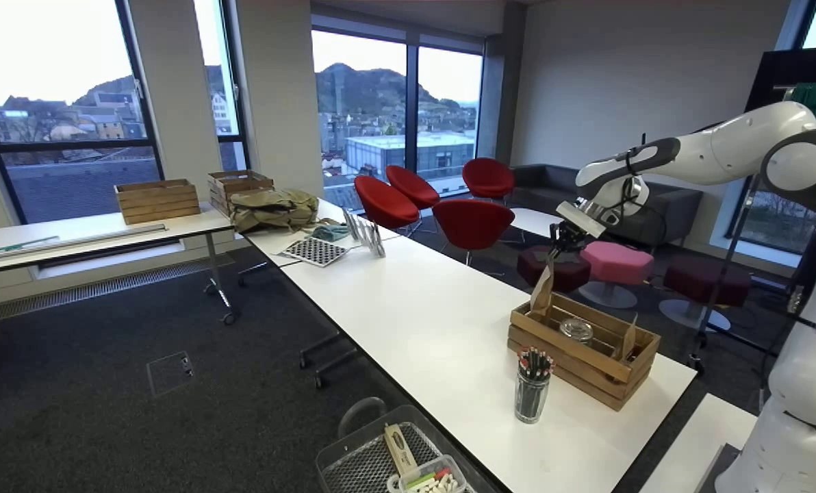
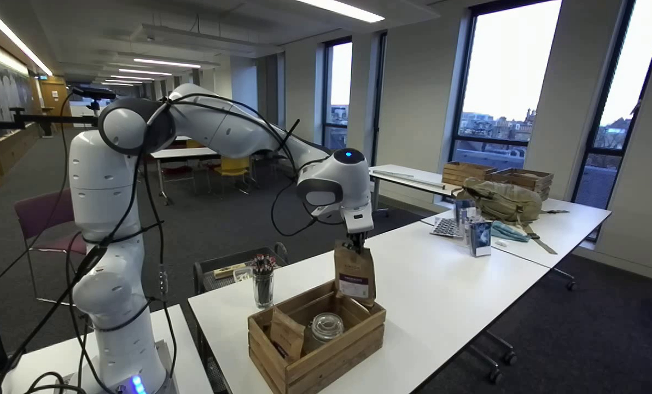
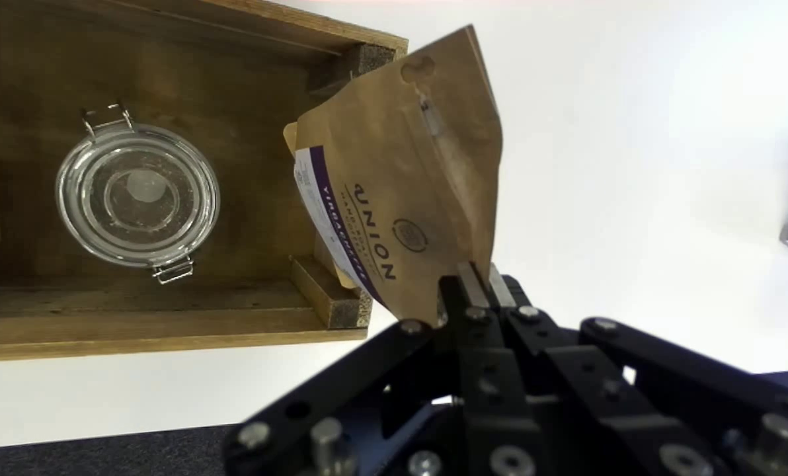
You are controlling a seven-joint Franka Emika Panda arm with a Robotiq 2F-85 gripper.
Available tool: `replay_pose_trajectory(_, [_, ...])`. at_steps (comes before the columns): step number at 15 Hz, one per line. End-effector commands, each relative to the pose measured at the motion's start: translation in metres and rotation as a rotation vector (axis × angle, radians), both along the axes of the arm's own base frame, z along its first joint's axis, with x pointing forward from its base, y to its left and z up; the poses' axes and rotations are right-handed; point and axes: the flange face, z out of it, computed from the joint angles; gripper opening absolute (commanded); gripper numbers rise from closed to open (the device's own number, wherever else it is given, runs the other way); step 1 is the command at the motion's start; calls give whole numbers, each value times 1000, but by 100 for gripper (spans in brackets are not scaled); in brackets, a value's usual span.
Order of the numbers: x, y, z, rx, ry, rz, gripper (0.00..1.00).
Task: Remove the brown bags from the box then put them back inside
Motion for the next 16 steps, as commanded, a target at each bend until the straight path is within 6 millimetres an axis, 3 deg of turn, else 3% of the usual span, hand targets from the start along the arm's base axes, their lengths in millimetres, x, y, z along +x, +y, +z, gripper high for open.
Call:
replay_pose_trajectory(1, [-16,12,13,-16,-43,-16,0])
replay_pose_trajectory(7, [-29,24,22,-30,-68,-4,0])
replay_pose_trajectory(16, [-44,29,21,-25,-62,3,0])
